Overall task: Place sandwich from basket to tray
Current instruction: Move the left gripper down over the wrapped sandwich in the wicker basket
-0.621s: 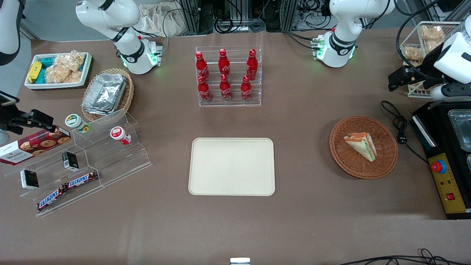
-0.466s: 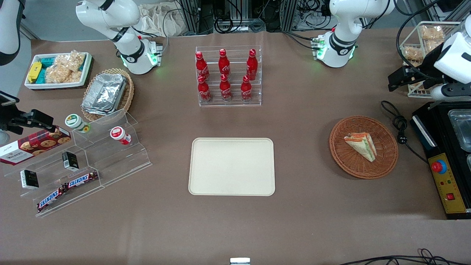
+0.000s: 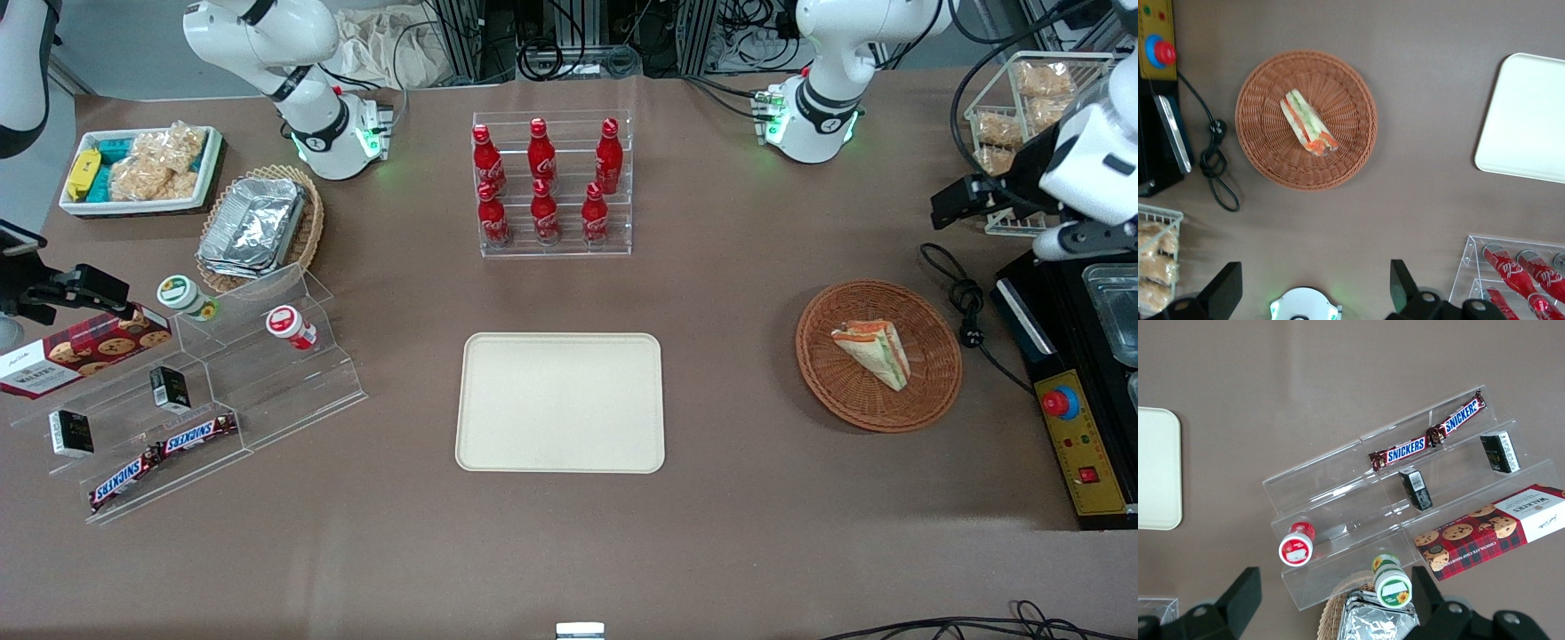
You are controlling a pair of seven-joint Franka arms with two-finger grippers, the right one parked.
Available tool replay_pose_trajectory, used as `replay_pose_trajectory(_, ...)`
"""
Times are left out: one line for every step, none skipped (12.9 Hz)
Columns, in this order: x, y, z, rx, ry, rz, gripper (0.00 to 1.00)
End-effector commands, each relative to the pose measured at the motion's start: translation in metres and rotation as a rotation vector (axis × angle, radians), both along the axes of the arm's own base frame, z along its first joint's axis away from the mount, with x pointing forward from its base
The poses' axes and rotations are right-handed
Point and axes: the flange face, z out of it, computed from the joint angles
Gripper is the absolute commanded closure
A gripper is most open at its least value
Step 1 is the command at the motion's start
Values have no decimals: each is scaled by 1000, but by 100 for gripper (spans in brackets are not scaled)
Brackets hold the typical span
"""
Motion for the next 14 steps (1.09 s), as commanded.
replay_pose_trajectory(1, 4, -64, 24, -4, 127, 1)
replay_pose_trajectory(0, 4, -96, 29, -23, 211, 1)
replay_pose_trajectory(1, 5, -125, 35, -46, 277, 1)
replay_pose_trajectory(0, 5, -157, 37, -58, 318, 1)
replay_pose_trajectory(-1, 6, -182, 34, -74, 344, 1)
replay_pose_trajectory(-5, 6, -205, 32, -86, 360, 1)
replay_pose_trajectory(-8, 8, -228, 29, -93, 380, 1)
replay_pose_trajectory(-7, 8, -250, 35, -79, 405, 1)
replay_pose_trajectory(-3, 9, -271, 48, -52, 419, 1)
replay_pose_trajectory(0, 9, -280, 46, -61, 420, 1)
replay_pose_trajectory(1, 13, -286, 49, -60, 428, 1)
replay_pose_trajectory(2, 23, -286, 57, -60, 441, 1)
replay_pose_trajectory(2, 27, -284, 68, -65, 453, 1)
replay_pose_trajectory(1, 31, -286, 71, -60, 462, 1)
